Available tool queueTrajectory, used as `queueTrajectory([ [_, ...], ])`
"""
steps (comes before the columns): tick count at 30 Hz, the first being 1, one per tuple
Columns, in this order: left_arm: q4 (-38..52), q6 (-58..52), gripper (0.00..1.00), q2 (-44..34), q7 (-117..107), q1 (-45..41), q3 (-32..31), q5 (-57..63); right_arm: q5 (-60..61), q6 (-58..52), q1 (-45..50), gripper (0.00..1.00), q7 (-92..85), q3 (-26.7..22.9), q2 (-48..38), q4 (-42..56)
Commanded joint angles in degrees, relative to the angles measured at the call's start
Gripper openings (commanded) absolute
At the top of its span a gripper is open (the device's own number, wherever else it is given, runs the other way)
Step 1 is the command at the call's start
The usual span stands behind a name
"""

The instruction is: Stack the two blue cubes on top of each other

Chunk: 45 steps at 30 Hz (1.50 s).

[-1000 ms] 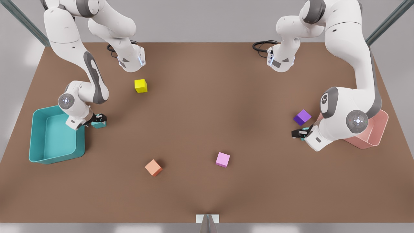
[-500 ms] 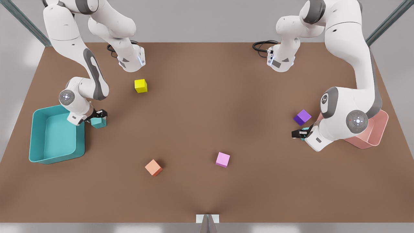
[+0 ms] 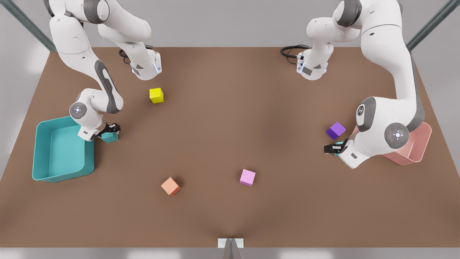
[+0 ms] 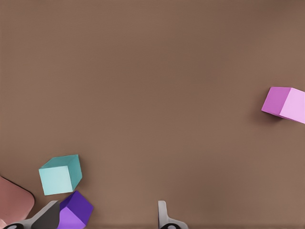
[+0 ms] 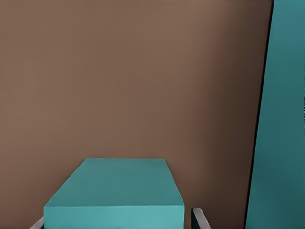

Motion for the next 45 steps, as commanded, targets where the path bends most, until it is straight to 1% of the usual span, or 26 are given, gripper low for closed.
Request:
queueTrajectory([
  [1, 0.0, -0.1, 1.0, -0.1, -0.4, 0.0, 0.0, 0.1, 0.1, 1.8, -0.1, 1.0, -2.4, 0.0, 0.0, 0.0],
  [2, 0.0, -0.1, 1.0, -0.1, -0.4, 0.0, 0.0, 0.1, 0.1, 1.8, -0.1, 0.96, -2.8, 0.0, 0.0, 0.0],
  [4, 0.0, -0.1, 1.0, -0.1, -0.4, 0.0, 0.0, 0.0, 0.1, 1.7, -0.1, 0.66, -3.1, 0.0, 0.1, 0.1],
  [6, 0.0, -0.1, 1.0, -0.1, -0.4, 0.0, 0.0, 0.1, 0.0, 1.8, -0.2, 0.58, -3.1, 0.0, 0.1, 0.1],
  [10, -0.1, -0.1, 1.0, -0.1, -0.6, -0.1, 0.0, 0.0, 0.0, 0.9, 0.1, 0.55, -3.0, 0.1, -1.9, 0.1],
  [13, 0.1, -0.9, 1.0, 0.1, -1.0, -0.6, 0.0, 0.1, 0.2, -6.8, 0.6, 0.55, -2.9, 0.8, -7.6, 0.6],
  [15, 0.1, -0.9, 1.0, 0.1, -1.0, -0.3, 0.0, 0.1, 0.4, -12.0, 0.5, 0.55, -2.6, 3.2, -11.9, 0.9],
  [18, 0.0, -0.8, 1.0, 0.2, -1.0, -0.2, 0.1, 0.1, 1.1, -21.0, 0.5, 0.55, -2.3, 8.2, -15.3, 5.6],
  [20, 0.0, -0.8, 1.0, 0.2, -1.0, -0.1, 0.1, 0.1, 4.6, -35.8, 0.5, 0.55, -2.1, 13.7, -15.3, 17.7],
  [21, 0.0, -0.8, 1.0, 0.2, -1.0, -0.1, 0.0, 0.1, 4.6, -40.5, 0.5, 0.55, -1.8, 15.6, -14.9, 22.5],
  [22, 0.0, -0.7, 1.0, 0.2, -1.0, -0.1, 0.0, 0.1, 5.3, -42.7, 0.5, 0.55, -1.8, 18.5, -14.4, 26.1],
  [23, 0.0, -0.7, 1.0, 0.2, -1.0, 0.0, 0.0, 0.1, 5.3, -42.9, 0.6, 0.55, 0.4, 23.2, -14.0, 28.9],
  [24, 0.0, -0.4, 1.0, 0.2, -1.0, 0.6, 0.1, 0.1, 5.3, -44.4, 4.5, 0.55, 5.0, 25.0, -11.8, 33.7],
  [26, -0.1, -0.7, 1.0, 0.4, -1.0, 4.6, 0.1, 0.3, 5.2, -49.4, 13.3, 0.55, 11.5, 25.0, -6.6, 44.7],
  [28, -2.3, 0.0, 1.0, 1.6, -0.6, 6.6, 0.1, 7.7, 4.8, -49.4, 19.2, 0.55, 12.5, 25.0, -3.6, 51.9],
  [32, -5.3, 2.3, 1.0, 0.4, 4.0, 11.9, -0.4, 7.3, 4.4, -48.7, 30.0, 0.53, 15.1, 24.8, 6.2, 63.1],
  [33, -5.5, 2.4, 1.0, -0.1, 9.0, 15.1, -0.5, 6.3, 4.3, -48.2, 33.2, 0.53, 16.9, 24.3, 8.9, 66.0],
  [34, -5.9, 3.9, 1.0, 0.1, 13.2, 19.8, -0.4, 3.2, 4.3, -48.1, 35.9, 0.53, 17.8, 24.2, 13.5, 71.1],
  [35, -9.2, 8.4, 1.0, -0.6, 13.6, 20.8, -0.4, 3.2, 4.3, -48.1, 38.3, 0.53, 17.9, 23.0, 16.1, 74.0],
  [36, -16.8, 16.9, 1.0, -3.1, 13.6, 21.0, -0.4, 3.7, 4.3, -46.7, 42.7, 0.53, 20.8, 20.6, 20.3, 78.6],
  [38, -19.3, 21.8, 1.0, -2.1, 12.4, 20.4, -0.4, 3.2, 4.4, -35.7, 48.6, 0.5, 24.1, 16.6, 25.9, 79.6],
  [39, -19.2, 22.7, 1.0, -1.2, 12.0, 20.1, -0.6, 2.3, 4.4, -28.6, 50.4, 0.49, 26.8, 16.3, 29.4, 80.6],
  [40, -19.2, 23.6, 1.0, -0.5, 12.0, 20.1, -1.6, 1.7, 4.4, -25.2, 51.4, 0.48, 28.4, 16.3, 32.2, 82.9],
  [41, -19.2, 24.7, 1.0, 0.8, 12.1, 20.0, -1.9, 1.8, 4.6, -24.3, 53.7, 0.48, 30.4, 14.4, 33.4, 83.9],
  [43, -16.1, 24.5, 1.0, 3.3, 12.5, 18.5, -2.2, 2.3, 4.5, -18.4, 54.8, 0.48, 32.2, 14.2, 36.9, 83.9],
  [45, -16.9, 24.6, 1.0, 2.9, 12.5, 17.7, -2.2, 2.5, 4.5, -13.5, 55.4, 0.48, 32.6, 13.8, 40.6, 83.9],
])
